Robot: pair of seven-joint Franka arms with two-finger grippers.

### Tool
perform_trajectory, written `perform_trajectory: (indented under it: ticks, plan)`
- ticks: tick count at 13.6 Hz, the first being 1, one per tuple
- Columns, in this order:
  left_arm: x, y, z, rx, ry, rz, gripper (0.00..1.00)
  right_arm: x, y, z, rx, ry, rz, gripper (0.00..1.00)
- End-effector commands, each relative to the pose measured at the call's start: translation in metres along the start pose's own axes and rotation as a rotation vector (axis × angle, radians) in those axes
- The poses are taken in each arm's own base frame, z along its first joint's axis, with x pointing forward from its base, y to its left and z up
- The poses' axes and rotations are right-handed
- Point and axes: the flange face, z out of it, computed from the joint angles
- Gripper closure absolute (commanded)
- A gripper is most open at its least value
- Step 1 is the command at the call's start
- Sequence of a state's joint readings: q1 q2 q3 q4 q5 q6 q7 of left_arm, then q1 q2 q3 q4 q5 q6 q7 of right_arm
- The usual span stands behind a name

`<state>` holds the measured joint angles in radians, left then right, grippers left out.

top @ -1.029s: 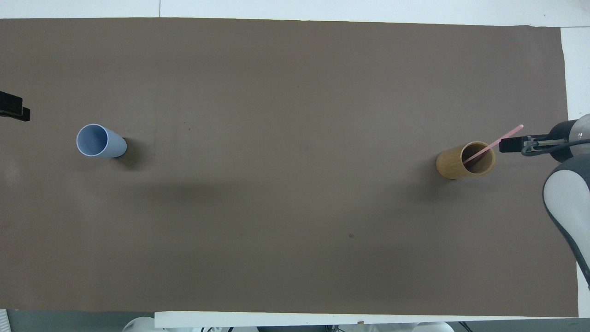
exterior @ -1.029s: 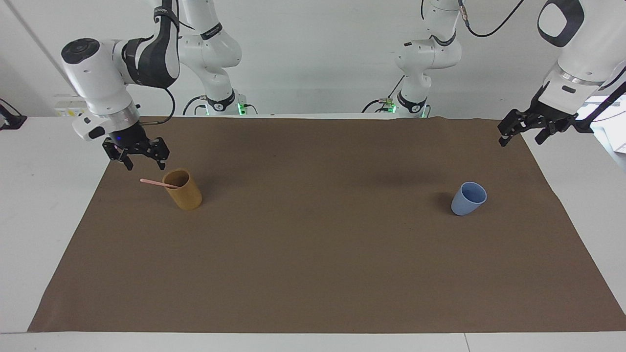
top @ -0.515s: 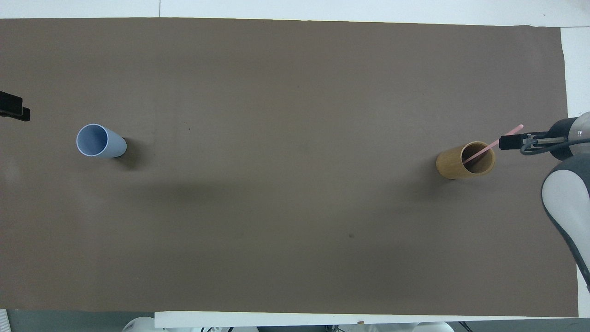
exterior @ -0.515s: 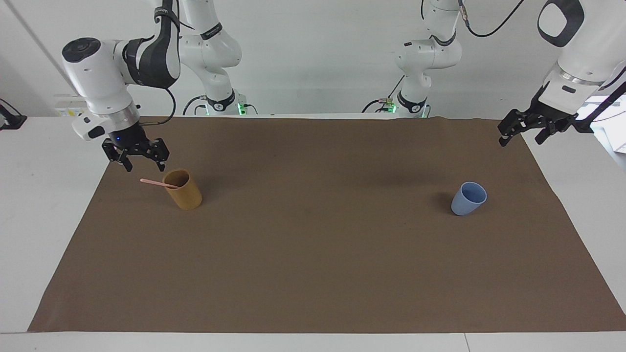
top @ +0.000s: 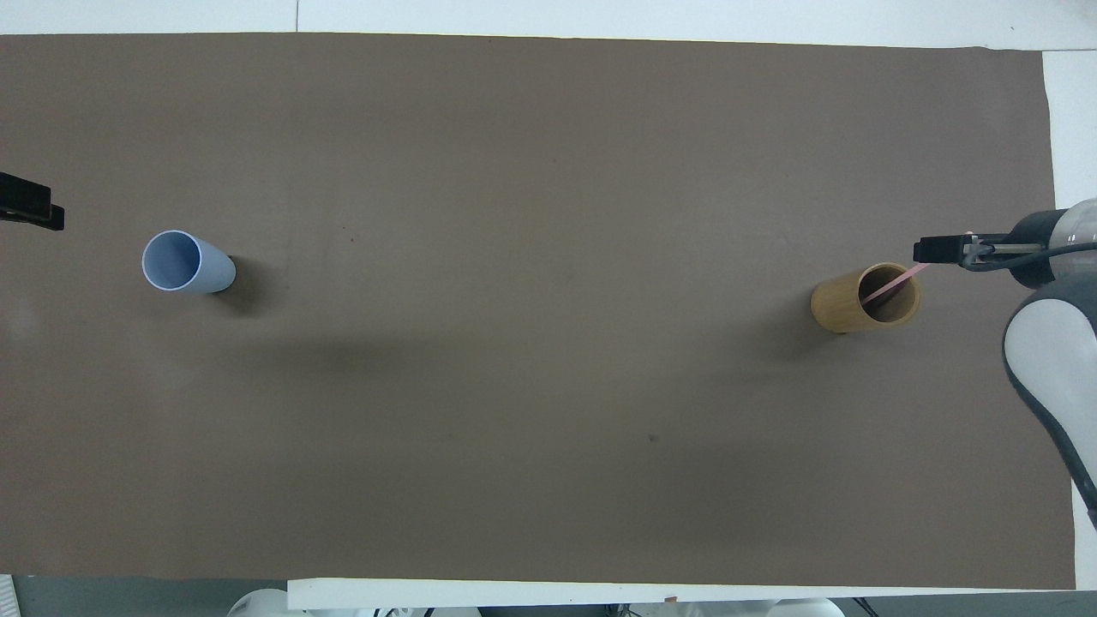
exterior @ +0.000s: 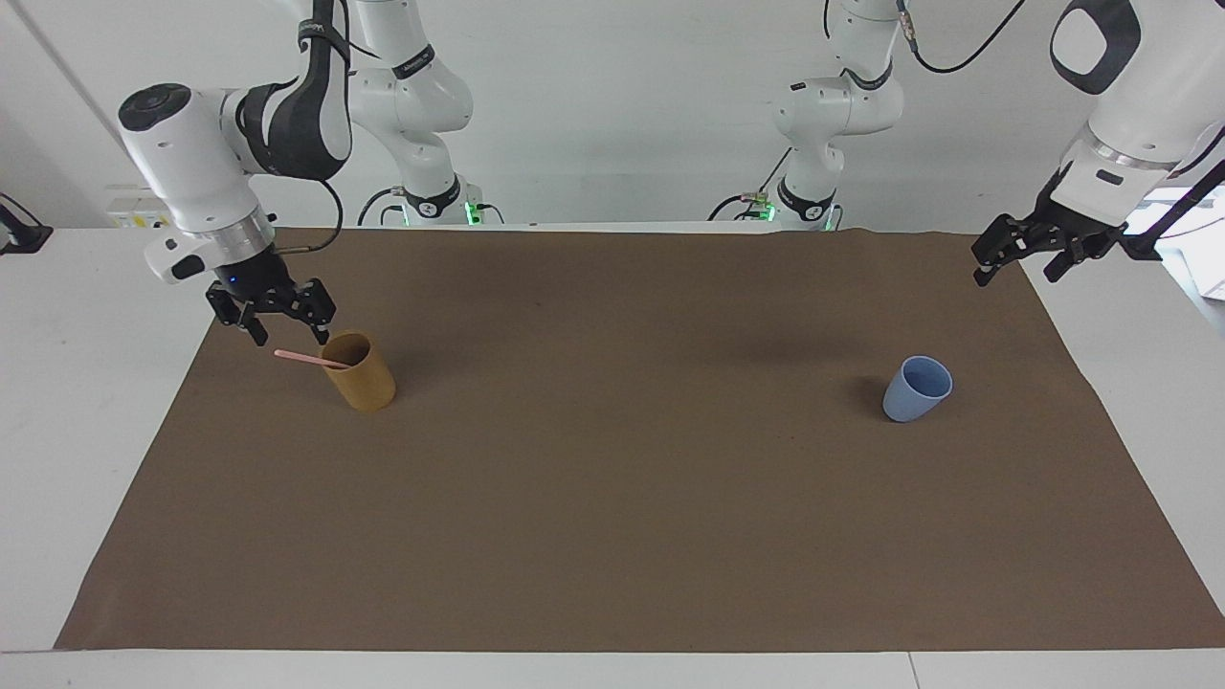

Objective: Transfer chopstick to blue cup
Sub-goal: 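Grasp the pink stick with the right gripper while the left gripper reaches the blue cup, then slide the blue cup toward table center with the left gripper, then withdraw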

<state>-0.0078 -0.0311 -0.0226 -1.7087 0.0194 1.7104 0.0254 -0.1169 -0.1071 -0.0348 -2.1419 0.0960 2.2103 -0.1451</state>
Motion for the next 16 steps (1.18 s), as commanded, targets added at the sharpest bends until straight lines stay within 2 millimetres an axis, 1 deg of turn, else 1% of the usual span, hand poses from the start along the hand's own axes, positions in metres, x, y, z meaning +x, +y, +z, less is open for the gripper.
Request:
perform_trajectory:
  ticks: [1, 2, 3, 4, 5, 6, 7, 8, 9, 10, 12, 13, 14, 15, 16]
  plan:
    - [-0.016, -0.004, 0.071, 0.000, 0.021, -0.051, 0.00, 0.002, 0.004, 0.004, 0.009, 0.017, 0.019, 0.06]
    - [-0.016, -0.019, 0.104, -0.001, -0.004, -0.091, 0.00, 0.002, 0.004, 0.011, 0.008, 0.005, 0.007, 0.08]
    - [-0.015, -0.023, 0.124, -0.001, -0.012, -0.099, 0.00, 0.003, 0.005, 0.013, 0.009, 0.003, -0.009, 0.10]
    - [-0.021, -0.024, 0.147, -0.002, -0.020, -0.098, 0.00, 0.003, 0.005, 0.013, 0.008, 0.009, -0.013, 0.14]
    - [-0.024, -0.025, 0.162, -0.002, -0.008, -0.098, 0.01, 0.003, 0.005, 0.014, 0.008, 0.006, -0.015, 0.18]
    - [-0.025, -0.034, 0.175, -0.002, 0.006, -0.114, 0.04, 0.001, 0.006, 0.015, 0.009, -0.004, -0.018, 0.21]
    - [-0.021, -0.034, 0.190, -0.003, -0.005, -0.118, 0.08, -0.001, 0.006, 0.017, 0.011, -0.011, -0.031, 0.26]
    - [-0.019, -0.031, 0.197, -0.004, -0.008, -0.129, 0.33, -0.003, 0.012, 0.018, 0.010, -0.017, -0.025, 0.31]
    - [-0.018, -0.029, 0.201, -0.004, -0.009, -0.151, 0.87, -0.008, 0.015, 0.021, 0.009, -0.027, -0.022, 0.35]
    - [-0.018, -0.029, 0.202, -0.004, -0.009, -0.153, 1.00, -0.008, 0.015, 0.021, 0.010, -0.027, -0.032, 0.38]
    - [-0.015, -0.026, 0.205, -0.004, -0.002, -0.155, 1.00, -0.010, 0.016, 0.022, 0.013, -0.043, -0.043, 0.47]
    - [-0.012, -0.021, 0.209, -0.005, 0.006, -0.149, 1.00, -0.010, 0.016, 0.022, 0.013, -0.046, -0.043, 0.50]
    - [-0.008, -0.006, 0.210, -0.007, 0.022, -0.156, 1.00, -0.010, 0.016, 0.022, 0.014, -0.048, -0.043, 0.53]
    - [-0.004, 0.016, 0.214, -0.011, 0.033, -0.194, 1.00, -0.012, 0.015, 0.022, 0.016, -0.057, -0.044, 0.56]
    - [-0.003, 0.051, 0.213, -0.017, 0.037, -0.233, 1.00, -0.011, 0.014, 0.022, 0.016, -0.057, -0.047, 0.56]
